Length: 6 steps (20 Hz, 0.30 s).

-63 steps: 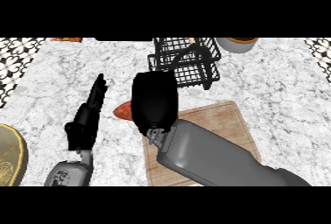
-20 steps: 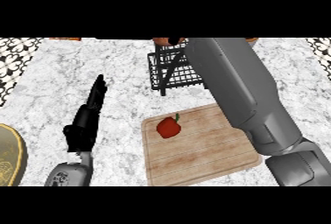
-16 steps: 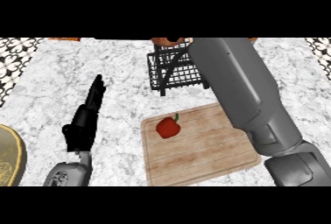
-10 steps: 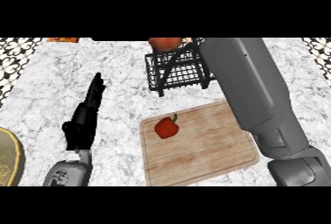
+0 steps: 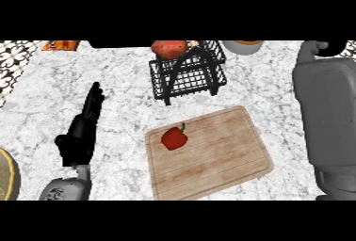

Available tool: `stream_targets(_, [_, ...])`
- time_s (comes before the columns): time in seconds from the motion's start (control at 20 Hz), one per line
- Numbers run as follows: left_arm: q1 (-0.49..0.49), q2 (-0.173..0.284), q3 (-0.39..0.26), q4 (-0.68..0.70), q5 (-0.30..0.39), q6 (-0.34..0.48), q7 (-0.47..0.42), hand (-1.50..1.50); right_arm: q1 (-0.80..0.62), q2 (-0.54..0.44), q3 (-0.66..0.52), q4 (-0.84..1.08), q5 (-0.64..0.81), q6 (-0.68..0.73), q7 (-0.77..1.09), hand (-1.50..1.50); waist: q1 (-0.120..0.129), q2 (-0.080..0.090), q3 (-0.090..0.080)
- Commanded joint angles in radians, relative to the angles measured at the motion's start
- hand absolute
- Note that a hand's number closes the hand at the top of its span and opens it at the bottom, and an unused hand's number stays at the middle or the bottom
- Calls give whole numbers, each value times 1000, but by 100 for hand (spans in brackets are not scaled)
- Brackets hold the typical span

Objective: Pick the sweet potato from the cutting board and place it in the tiered basket

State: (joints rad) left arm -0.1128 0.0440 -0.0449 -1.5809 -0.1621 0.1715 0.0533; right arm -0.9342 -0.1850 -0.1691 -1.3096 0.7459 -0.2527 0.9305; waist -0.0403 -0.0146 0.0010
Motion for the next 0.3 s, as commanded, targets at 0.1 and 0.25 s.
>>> stream_targets(0.1, [40, 4, 0, -18, 6, -7, 1, 0, 321, -83, -78, -406, -177, 145, -18, -150, -23, -5, 1])
stream_targets(0.25, [22, 9, 19, -11, 6, 2, -5, 0, 522, -88, -126, -586, -273, 181, -73, -150, -23, -1, 1])
